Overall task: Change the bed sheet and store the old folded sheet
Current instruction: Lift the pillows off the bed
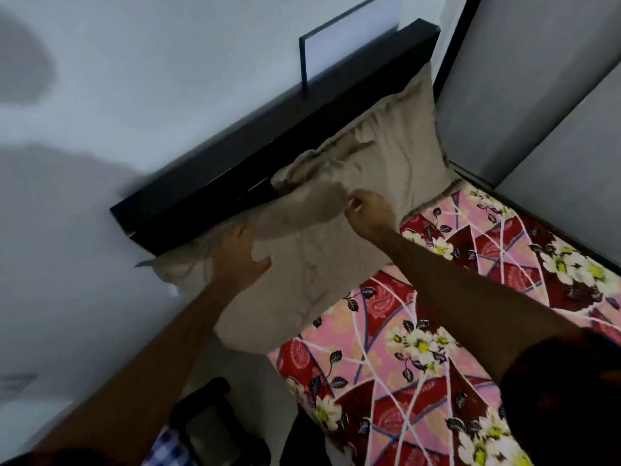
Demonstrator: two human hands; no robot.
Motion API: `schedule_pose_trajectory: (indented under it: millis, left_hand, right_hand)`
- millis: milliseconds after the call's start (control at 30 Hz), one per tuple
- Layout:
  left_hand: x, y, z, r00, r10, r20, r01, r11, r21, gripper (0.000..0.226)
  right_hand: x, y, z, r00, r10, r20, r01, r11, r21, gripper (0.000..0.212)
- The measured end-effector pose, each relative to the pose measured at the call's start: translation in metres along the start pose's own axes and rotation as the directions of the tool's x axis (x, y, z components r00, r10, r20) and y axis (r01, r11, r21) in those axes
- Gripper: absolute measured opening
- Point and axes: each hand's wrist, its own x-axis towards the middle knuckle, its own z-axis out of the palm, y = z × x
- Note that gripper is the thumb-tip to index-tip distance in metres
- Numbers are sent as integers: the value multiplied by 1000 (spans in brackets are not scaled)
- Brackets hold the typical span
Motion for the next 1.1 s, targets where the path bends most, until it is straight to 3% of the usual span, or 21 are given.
schedule_pose_trajectory:
  millis: [67,167,300,400,533,600,700,833,933,967,1000,1033,1100]
  left_hand:
    - [35,-2,-5,993,-10,115,11,1000,-12,95]
    - [78,-3,-7,951,-69,302,68,998,15,109]
    - [92,-8,11,917,-76,391,26,991,130,112]
    - [94,-5,20,928,-97,359,27,980,195,106]
    - [88,4,23,919,-32,394,-39,984,171,86]
    - [81,9,24,911,-6,413,-45,992,115,72]
    - [72,11,19,899,30,437,-45,999,25,54]
    - [58,6,3,888,34,458,27,992,-125,58]
    - [38,2,-12,882,-22,470,103,984,-147,59]
    - [30,-1,-18,888,-32,458,113,982,-150,59]
    - [22,-4,-24,900,-29,436,116,978,-174,58]
    - [16,-7,-29,908,-6,420,102,973,-208,56]
    - [-1,-14,-39,917,50,397,64,961,-268,46]
  right_hand:
    - [34,-13,1,987,2,-161,2,1000,26,24]
    - [89,-34,-4,977,62,-206,-62,998,4,35]
    - [157,-49,-3,987,156,38,-146,969,-198,48]
    - [192,-48,7,932,153,328,-6,913,-408,58]
    - [205,-42,28,858,225,462,125,781,-612,67]
    - [205,-46,25,845,227,484,150,769,-621,64]
    - [208,-43,18,831,301,468,41,805,-591,67]
    - [221,-21,9,765,348,542,-56,874,-483,76]
    - [231,16,8,687,409,601,-129,882,-453,122]
    - [226,24,6,689,418,592,-175,888,-424,121]
    - [213,24,0,722,407,560,-196,896,-399,105]
    - [191,13,-11,780,380,498,-194,903,-384,88]
    - [150,12,-24,876,323,357,-190,913,-360,78]
